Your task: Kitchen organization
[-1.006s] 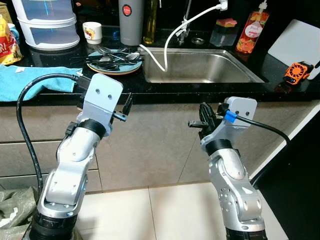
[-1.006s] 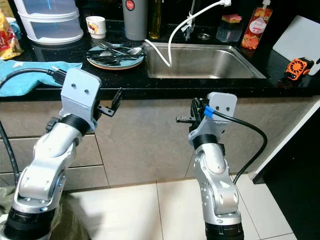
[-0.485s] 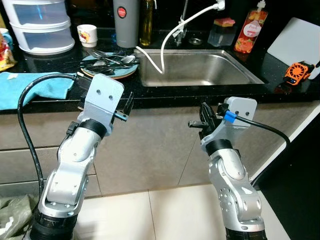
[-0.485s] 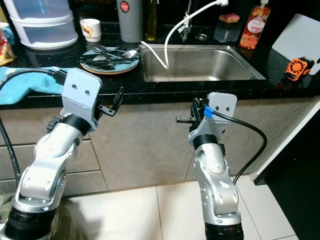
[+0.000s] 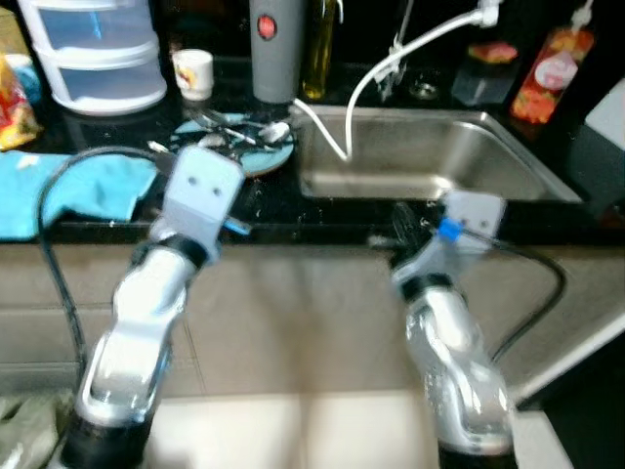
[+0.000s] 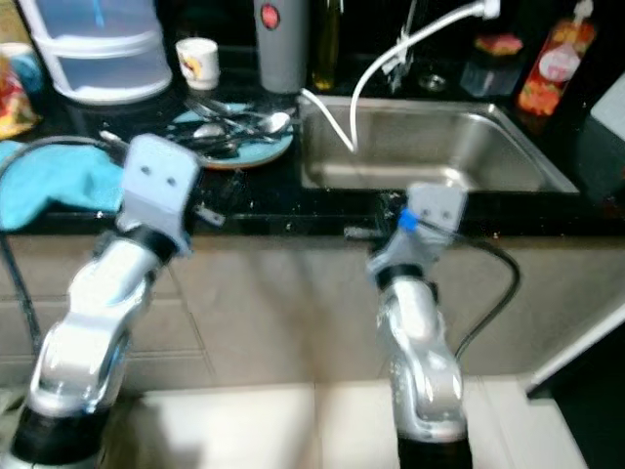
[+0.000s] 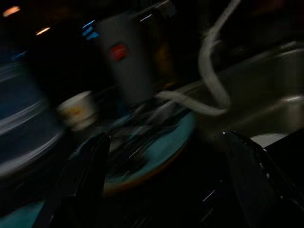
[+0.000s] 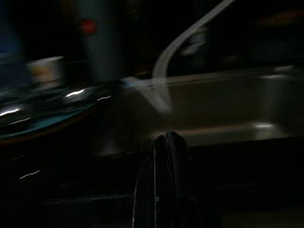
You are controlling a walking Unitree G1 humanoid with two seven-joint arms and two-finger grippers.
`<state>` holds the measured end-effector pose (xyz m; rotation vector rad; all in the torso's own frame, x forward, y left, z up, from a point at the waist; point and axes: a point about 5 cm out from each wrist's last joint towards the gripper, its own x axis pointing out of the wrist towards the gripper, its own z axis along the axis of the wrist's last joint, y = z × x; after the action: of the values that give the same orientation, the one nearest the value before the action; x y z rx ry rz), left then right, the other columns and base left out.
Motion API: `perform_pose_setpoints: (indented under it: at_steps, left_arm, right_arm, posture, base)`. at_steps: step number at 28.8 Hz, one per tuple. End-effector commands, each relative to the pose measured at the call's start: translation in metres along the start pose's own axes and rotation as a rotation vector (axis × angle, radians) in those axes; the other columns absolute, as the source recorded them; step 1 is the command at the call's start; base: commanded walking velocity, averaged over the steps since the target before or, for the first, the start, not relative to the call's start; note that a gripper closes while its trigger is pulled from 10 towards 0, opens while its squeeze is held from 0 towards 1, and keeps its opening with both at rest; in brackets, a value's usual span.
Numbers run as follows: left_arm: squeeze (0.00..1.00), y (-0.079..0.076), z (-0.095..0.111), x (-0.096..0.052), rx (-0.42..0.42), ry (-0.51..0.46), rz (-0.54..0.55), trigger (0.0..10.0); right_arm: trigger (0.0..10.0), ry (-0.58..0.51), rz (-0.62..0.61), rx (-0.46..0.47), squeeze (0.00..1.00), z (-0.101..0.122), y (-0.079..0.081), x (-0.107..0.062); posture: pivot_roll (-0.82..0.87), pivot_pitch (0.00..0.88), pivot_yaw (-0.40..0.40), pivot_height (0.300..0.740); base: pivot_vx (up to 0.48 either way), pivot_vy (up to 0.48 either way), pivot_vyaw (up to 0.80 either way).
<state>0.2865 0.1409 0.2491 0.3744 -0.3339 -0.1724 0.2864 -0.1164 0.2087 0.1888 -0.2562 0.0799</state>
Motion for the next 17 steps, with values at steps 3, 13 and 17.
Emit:
perform_pose_setpoints:
  at_steps: [3, 13, 17]
  left_arm:
    - [0.0, -0.0084, 0.0006, 0.0007, -0.008, -0.005, -0.033, 10.0]
    - [0.0, -0.0087, 0.0004, 0.0006, -0.008, -0.007, -0.031, 10.0]
    - [0.0, -0.0087, 0.0007, 0.0006, -0.007, -0.009, -0.03, 10.0]
  right_arm:
    - [10.0, 0.005, -0.036, -0.009, 0.0, -0.0015, -0.0095, -0.0025]
    - [10.0, 0.008, -0.033, -0.007, 0.0, -0.0021, -0.0088, -0.0023]
    - [10.0, 0.008, -0.031, -0.006, 0.0, -0.0023, -0.0083, -0.0024]
  posture:
    - [0.24, 0.0, -0.046, 0.74]
    - [0.25, 0.0, -0.048, 0.74]
    - [0.25, 0.0, -0.047, 0.74]
  base:
    - [0.412, 0.0, 0.0]
    - [0.41, 0.0, 0.0]
    - [0.409, 0.0, 0.0]
